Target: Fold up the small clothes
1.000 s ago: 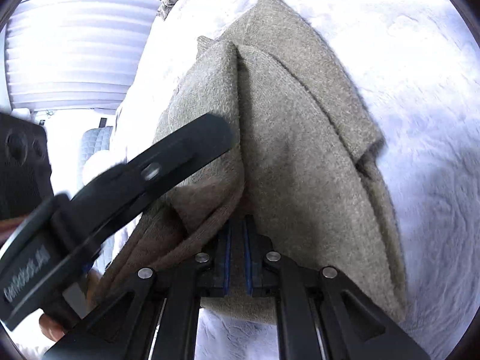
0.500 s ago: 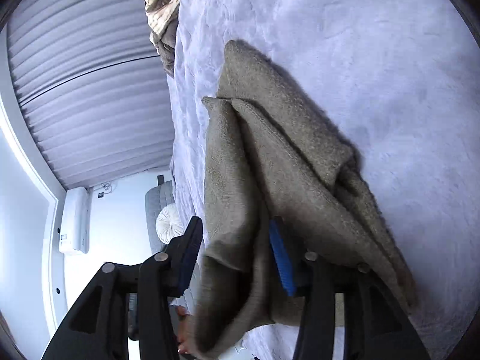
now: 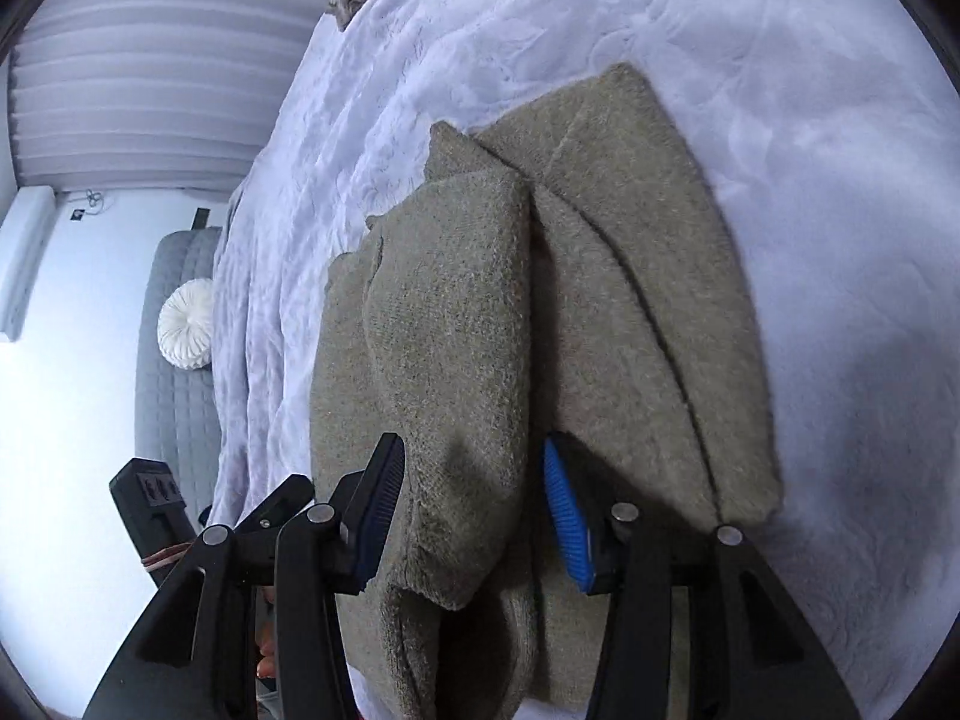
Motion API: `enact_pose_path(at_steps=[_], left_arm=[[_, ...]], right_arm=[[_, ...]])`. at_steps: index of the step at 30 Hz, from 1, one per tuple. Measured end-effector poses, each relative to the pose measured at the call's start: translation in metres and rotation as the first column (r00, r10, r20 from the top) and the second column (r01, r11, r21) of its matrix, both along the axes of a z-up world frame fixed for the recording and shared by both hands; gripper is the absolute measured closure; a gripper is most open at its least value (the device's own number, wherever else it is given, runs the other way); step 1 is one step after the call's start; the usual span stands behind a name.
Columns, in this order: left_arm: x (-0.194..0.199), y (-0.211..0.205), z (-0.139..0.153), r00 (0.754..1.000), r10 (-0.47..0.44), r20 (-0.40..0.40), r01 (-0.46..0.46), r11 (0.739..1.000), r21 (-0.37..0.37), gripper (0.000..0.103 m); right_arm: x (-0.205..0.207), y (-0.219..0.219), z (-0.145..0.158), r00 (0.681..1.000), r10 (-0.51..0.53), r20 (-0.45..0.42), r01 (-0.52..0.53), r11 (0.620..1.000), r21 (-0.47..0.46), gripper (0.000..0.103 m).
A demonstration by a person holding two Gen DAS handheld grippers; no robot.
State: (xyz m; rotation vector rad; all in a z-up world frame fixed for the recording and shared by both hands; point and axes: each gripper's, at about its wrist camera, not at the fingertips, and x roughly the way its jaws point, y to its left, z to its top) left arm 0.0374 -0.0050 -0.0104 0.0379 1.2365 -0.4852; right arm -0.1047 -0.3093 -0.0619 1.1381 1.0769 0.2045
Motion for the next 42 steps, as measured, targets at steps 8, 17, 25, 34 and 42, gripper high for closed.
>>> enact_pose_path(at_steps=[8, 17, 25, 34, 42], left_arm=[[0.003, 0.008, -0.003, 1.0, 0.015, -0.011, -0.015, 1.0, -0.017, 0.001], [-0.002, -0.019, 0.026, 0.996, -0.065, 0.053, 0.067, 0.997, -0.034, 0.001], [-0.01, -0.069, -0.015, 0.985, -0.173, -0.004, 0.173, 0.984, 0.034, 0.001], [-0.012, -0.053, 0.003, 0.987, -0.15, 0.051, 0.146, 0.987, 0.073, 0.001], [-0.006, -0.032, 0.009, 0.992, -0.102, 0.078, 0.094, 0.99, 0.106, 0.001]], right_arm=[[0.046, 0.013, -0.002, 0.994, 0.101, 0.032, -0.099, 0.993, -0.066, 0.06], [0.03, -0.002, 0.084, 0.955, 0.124, 0.27, -0.078, 0.981, -0.176, 0.089], [0.003, -0.053, 0.015, 0.999, 0.05, 0.02, -0.042, 0.958, -0.284, 0.089], [-0.009, -0.056, 0.035, 1.0, 0.011, -0.007, -0.013, 0.871, -0.492, 0.085], [-0.04, -0.066, 0.079, 0.999, -0.049, 0.009, 0.045, 0.825, -0.564, 0.086]])
